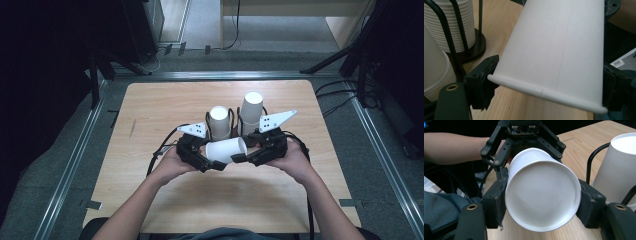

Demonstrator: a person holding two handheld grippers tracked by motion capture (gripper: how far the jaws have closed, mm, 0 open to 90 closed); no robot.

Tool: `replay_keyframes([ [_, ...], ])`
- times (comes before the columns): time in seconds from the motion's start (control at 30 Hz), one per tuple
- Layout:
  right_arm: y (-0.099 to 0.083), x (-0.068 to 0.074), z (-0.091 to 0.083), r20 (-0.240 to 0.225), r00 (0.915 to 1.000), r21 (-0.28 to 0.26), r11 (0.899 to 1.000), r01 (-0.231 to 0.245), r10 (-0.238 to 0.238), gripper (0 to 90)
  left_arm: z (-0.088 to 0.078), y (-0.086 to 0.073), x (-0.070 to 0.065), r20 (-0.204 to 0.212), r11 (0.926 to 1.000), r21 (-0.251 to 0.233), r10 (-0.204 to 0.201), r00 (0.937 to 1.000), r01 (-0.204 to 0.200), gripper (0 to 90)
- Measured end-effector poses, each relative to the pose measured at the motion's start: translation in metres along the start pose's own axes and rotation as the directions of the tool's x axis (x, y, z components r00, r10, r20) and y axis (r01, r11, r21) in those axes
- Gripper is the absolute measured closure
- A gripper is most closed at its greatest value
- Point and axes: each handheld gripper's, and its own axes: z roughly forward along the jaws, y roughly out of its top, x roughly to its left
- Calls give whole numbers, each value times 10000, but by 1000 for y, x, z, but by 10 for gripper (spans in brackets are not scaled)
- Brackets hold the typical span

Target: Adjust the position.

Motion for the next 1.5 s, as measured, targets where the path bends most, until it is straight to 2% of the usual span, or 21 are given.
replay_keyframes([
  [0.13, -1, -1, 0, -37, 10000, 26, 10000, -3, 3, 337, 0, 0, 0, -61, 9999, 82, 85, 9999, -84, 191],
  [0.17, -1, 0, 1, 28, 10000, 17, 10000, 85, -85, 332, -1, 1, -3, -276, 9998, 52, 205, 9994, -204, 194],
  [0.3, -1, 0, 0, 88, 9999, -27, 9999, 140, -139, 310, -1, 2, -3, -207, 9999, 96, 98, 9997, -96, 196],
  [0.37, -1, 1, 1, 365, 9991, 86, 9997, 217, -220, 240, -3, 2, -1, -165, 9999, 162, 21, 9999, -18, 196],
  [0.5, -2, 1, 2, 695, 9972, 270, 9993, 252, -270, 204, -8, 3, 1, -251, 9998, 217, -40, 9997, 45, 195],
  [0.63, -4, 0, 3, 790, 9965, 519, 9984, 243, -284, 204, -14, 4, 3, -465, 9981, 570, -207, 9987, 233, 193],
  [0.77, -8, -1, 6, 882, 9955, 924, 9954, 265, -347, 204, -23, 7, 2, -713, 9957, 924, -13, 9975, 79, 193],
  [0.93, -10, -2, 8, 910, 9954, 1098, 9937, 205, -306, 204, -26, 9, 3, -1031, 9922, 1248, 78, 9946, 51, 193],
  [1.0, -10, -2, 9, 953, 9948, 1243, 9920, 237, -358, 204, -26, 9, 5, -1281, 9886, 1505, 119, 9917, 75, 193],
  [1.1, -12, -2, 12, 1089, 9929, 1513, 9880, 315, -483, 204, -25, 11, 5, -1359, 9835, 1806, 166, 9906, 83, 193],
  [1.13, -12, -2, 12, 1138, 9922, 1572, 9871, 316, -499, 204, -24, 12, 5, -1335, 9779, 2091, 334, 9905, -48, 193],
  [1.23, -13, -3, 12, 1236, 9910, 1625, 9862, 313, -518, 204, -20, 12, 4, -1324, 9692, 2460, 473, 9901, -134, 193],
  [1.27, -13, -3, 12, 1236, 9910, 1625, 9862, 313, -518, 204, -20, 12, 4, -1324, 9692, 2460, 473, 9901, -134, 193],
  [1.3, -13, -3, 12, 1238, 9910, 1630, 9861, 311, -517, 204, -19, 12, 4, -1297, 9661, 2578, 495, 9903, -146, 193],
  [1.37, -14, -3, 12, 1230, 9909, 1665, 9855, 337, -547, 204, -16, 12, 4, -1271, 9576, 2876, 553, 9903, -166, 193],
  [1.4, -14, -3, 13, 1252, 9906, 1733, 9843, 332, -554, 204, -13, 12, 4, -1275, 9506, 3098, 620, 9899, -196, 193],
  [1.43, -15, -2, 14, 1259, 9905, 1783, 9834, 326, -557, 204, -13, 12, 4, -1275, 9506, 3098, 620, 9899, -196, 193],
  [1.5, -15, -2, 15, 1249, 9904, 1852, 9820, 361, -600, 204, -10, 11, 4, -1304, 9460, 3237, 634, 9894, -180, 194],
])
